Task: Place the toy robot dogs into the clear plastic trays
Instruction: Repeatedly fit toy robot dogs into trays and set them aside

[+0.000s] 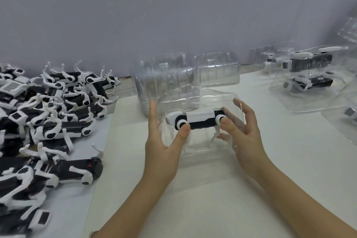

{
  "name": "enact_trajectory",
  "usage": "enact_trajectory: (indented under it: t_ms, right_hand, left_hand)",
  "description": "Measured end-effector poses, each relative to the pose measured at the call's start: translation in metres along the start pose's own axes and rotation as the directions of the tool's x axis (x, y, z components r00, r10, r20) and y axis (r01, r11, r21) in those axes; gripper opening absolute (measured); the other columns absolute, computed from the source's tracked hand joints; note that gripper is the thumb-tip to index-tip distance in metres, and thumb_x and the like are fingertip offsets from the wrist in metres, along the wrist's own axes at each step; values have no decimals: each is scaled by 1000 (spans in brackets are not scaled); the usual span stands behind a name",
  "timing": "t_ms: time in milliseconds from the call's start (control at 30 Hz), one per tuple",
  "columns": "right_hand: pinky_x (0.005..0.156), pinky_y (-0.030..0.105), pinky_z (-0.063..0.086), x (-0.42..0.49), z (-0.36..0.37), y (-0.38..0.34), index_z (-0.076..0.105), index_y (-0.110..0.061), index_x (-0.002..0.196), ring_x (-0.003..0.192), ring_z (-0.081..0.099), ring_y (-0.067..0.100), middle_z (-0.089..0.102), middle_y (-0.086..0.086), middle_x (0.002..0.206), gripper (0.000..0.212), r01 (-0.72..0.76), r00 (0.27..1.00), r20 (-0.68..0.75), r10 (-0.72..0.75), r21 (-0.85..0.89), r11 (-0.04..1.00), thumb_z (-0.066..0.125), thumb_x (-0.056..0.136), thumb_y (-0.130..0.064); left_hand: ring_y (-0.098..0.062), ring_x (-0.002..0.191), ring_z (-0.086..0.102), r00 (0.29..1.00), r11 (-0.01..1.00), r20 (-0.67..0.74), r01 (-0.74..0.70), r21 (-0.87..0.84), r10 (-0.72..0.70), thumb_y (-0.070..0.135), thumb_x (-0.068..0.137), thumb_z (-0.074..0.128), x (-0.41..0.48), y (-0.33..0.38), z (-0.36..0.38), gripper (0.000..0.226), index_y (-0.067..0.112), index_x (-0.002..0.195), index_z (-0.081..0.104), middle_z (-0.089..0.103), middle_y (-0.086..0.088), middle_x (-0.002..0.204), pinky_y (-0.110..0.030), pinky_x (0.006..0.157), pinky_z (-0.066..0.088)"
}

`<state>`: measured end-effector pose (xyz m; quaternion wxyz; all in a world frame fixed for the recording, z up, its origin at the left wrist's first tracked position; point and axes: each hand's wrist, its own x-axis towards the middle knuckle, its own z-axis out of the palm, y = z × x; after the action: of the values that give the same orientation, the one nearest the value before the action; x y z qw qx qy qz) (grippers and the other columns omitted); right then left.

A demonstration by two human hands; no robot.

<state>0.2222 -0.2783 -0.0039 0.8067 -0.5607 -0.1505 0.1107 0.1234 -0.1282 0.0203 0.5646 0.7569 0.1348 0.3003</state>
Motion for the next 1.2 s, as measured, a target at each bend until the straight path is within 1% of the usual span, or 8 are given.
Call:
enact_trajectory:
  t_ms: [133,267,533,767,867,967,1067,1200]
  right_hand:
    - [71,45,58,6,0,-7,60,-32,125,94,72,29,72,4,113,47,-320,947,79,312,350,880,71,80,-40]
    - [75,49,59,8,5,-10,74,-1,106,84,70,38,68,20,108,50,-516,849,253,464,587,624,58,88,-45]
    - [72,50,59,-8,15,-7,70,3,108,88,71,43,69,25,106,50,-658,749,478,459,616,432,71,74,-33]
    - [53,30,57,-13,22,-1,72,7,75,58,69,30,68,17,66,35,-618,784,422,454,602,507,91,58,-18]
    - [50,35,58,-12,14,7,71,5,80,56,69,27,67,16,61,31,-590,796,336,503,614,524,55,95,-17]
    - [58,37,58,-7,15,0,69,4,93,59,68,28,69,17,70,45,-590,804,425,416,656,470,52,95,-38]
    - [62,37,57,8,3,-2,69,-4,112,71,69,31,71,16,89,58,-430,900,318,298,530,731,77,73,-46]
    - [66,38,58,20,-16,-13,61,-47,122,84,71,30,71,-1,109,37,-173,985,97,146,419,891,62,85,-43]
  left_hand:
    - [13,135,33,971,987,180,-153,-49,159,79,72,58,19,37,-17,78,51,142,36,35,44,140,-15,109,30]
    - [-18,122,58,957,924,144,-193,-330,252,36,88,60,43,50,-27,29,32,115,69,67,6,124,-35,100,46]
    - [10,102,53,922,961,347,-234,145,172,32,72,84,40,48,17,53,47,114,56,57,26,111,-6,84,43]
    - [-2,85,60,882,865,333,-426,264,333,28,69,81,31,66,42,44,22,111,69,66,12,98,-20,75,51]
    - [-12,84,63,868,836,293,-478,271,401,26,71,74,30,64,45,37,18,107,72,70,5,90,-33,76,53]
    - [-2,93,65,911,930,296,-339,140,287,26,74,77,33,52,36,40,32,112,70,71,16,96,-23,80,55]
    - [4,111,61,908,993,406,-118,14,102,9,78,76,42,36,14,58,51,115,61,67,28,110,-20,90,53]
    - [-16,115,64,980,923,187,131,-361,-66,6,94,55,49,17,-14,29,21,119,64,71,5,117,-33,102,49]
